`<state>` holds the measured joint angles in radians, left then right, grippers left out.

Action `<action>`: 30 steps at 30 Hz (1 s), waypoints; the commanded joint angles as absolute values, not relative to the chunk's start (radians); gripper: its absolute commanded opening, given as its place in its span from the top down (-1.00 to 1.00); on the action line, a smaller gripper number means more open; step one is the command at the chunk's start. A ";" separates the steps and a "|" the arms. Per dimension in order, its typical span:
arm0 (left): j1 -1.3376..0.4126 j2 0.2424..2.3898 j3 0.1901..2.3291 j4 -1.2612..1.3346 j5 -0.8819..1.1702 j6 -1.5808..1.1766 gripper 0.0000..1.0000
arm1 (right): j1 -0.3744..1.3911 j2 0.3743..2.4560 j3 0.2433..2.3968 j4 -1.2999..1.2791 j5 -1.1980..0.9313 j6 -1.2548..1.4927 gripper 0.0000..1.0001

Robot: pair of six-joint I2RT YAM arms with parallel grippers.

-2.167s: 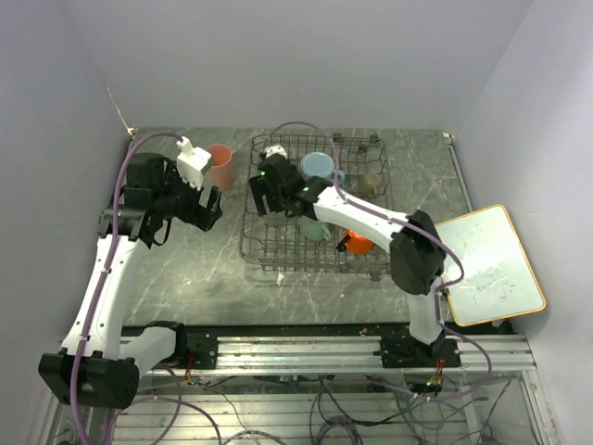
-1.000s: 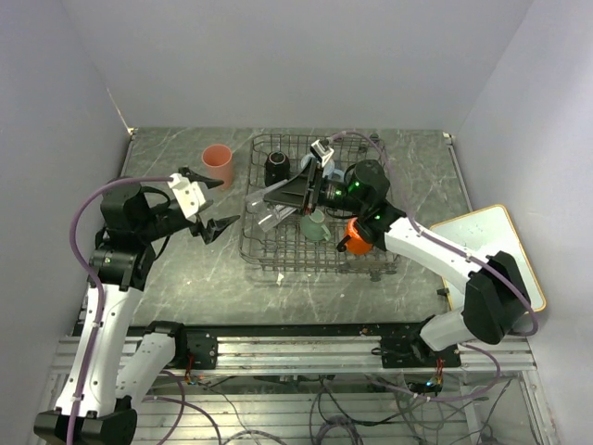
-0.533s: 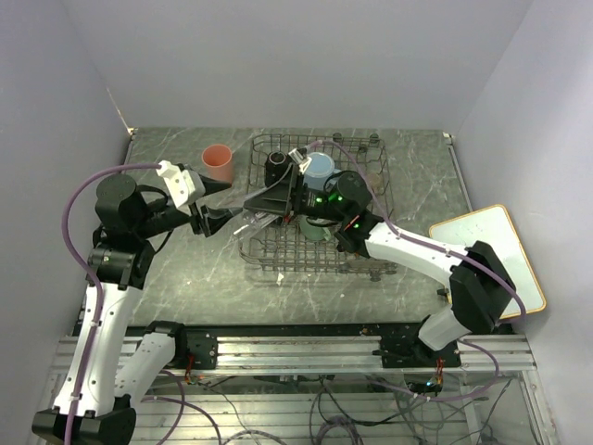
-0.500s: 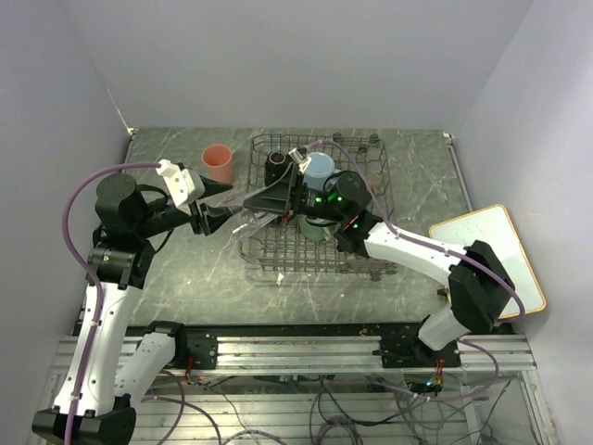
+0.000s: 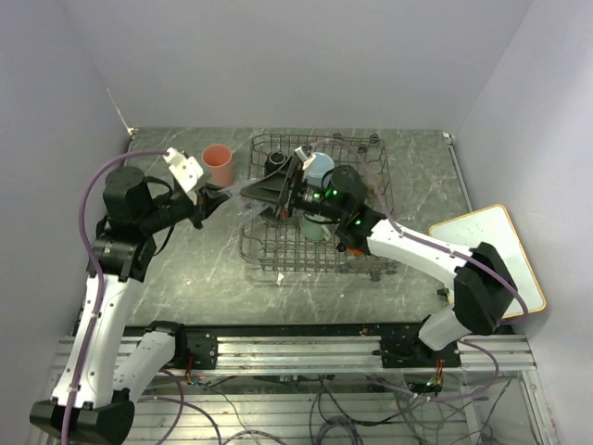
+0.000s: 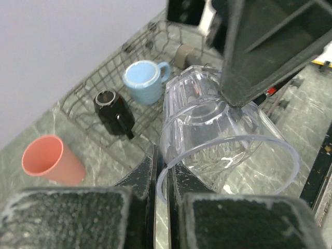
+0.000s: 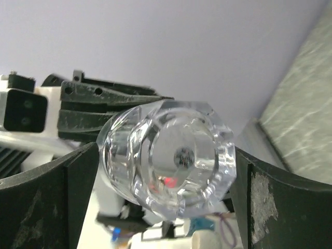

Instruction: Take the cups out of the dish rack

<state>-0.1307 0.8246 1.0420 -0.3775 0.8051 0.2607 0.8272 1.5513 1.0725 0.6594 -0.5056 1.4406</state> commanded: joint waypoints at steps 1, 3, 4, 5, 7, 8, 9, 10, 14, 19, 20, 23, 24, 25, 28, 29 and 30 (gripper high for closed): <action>-0.135 0.935 1.188 -0.532 0.440 0.248 0.86 | 0.736 1.437 1.164 0.206 -0.291 1.107 -1.00; -0.135 1.047 1.279 -0.642 0.272 0.249 0.86 | 0.681 1.406 1.159 0.127 -0.263 1.045 -1.00; -0.133 1.100 1.322 -0.698 0.195 0.257 0.86 | 0.662 1.395 1.168 0.072 -0.235 1.005 -1.00; -0.129 1.159 1.367 -0.750 0.127 0.269 0.86 | 0.651 1.387 1.200 -0.005 -0.195 0.959 -1.00; -0.105 1.262 1.435 -0.817 0.037 0.273 0.86 | 0.643 1.376 1.240 -0.153 -0.095 0.876 -1.00; -0.081 1.310 1.466 -0.837 0.013 0.272 0.86 | 0.643 1.369 1.255 -0.205 -0.054 0.844 -1.00; -0.053 1.357 1.498 -0.861 0.005 0.268 0.86 | 0.644 1.362 1.267 -0.247 -0.020 0.816 -0.99; -0.027 1.422 1.530 -0.891 0.007 0.268 0.87 | 0.642 1.350 1.270 -0.285 0.011 0.792 -0.99; 0.051 1.630 1.667 -0.978 -0.023 0.287 0.86 | 0.641 1.302 1.256 -0.397 0.121 0.739 -1.00; 0.123 1.849 1.828 -1.015 -0.062 0.265 0.86 | 0.637 1.238 1.218 -0.488 0.208 0.709 -1.00; 0.129 1.888 1.866 -1.020 -0.066 0.261 0.86 | 0.638 1.223 1.209 -0.501 0.220 0.704 -1.00; 0.131 1.987 1.927 -1.016 -0.068 0.258 0.86 | 0.636 1.197 1.186 -0.548 0.264 0.694 -1.00; 0.131 2.018 1.954 -1.015 -0.070 0.249 0.86 | 0.636 1.191 1.179 -0.563 0.281 0.693 -1.00; 0.130 2.050 1.982 -1.018 -0.070 0.238 0.86 | 0.636 1.185 1.171 -0.580 0.300 0.693 -1.00; 0.129 2.151 2.086 -1.038 -0.045 0.211 0.87 | 0.635 1.162 1.142 -0.627 0.347 0.708 -1.00; 0.130 2.180 2.121 -1.048 -0.032 0.203 0.86 | 0.635 1.154 1.129 -0.644 0.358 0.716 -1.00; 0.130 2.210 2.153 -1.061 -0.018 0.195 0.86 | 0.635 1.146 1.116 -0.654 0.369 0.718 -1.00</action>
<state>0.1337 2.1326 2.0262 -1.0107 -0.0551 0.2409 0.6376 1.1816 1.1606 -0.5568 0.2699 0.7174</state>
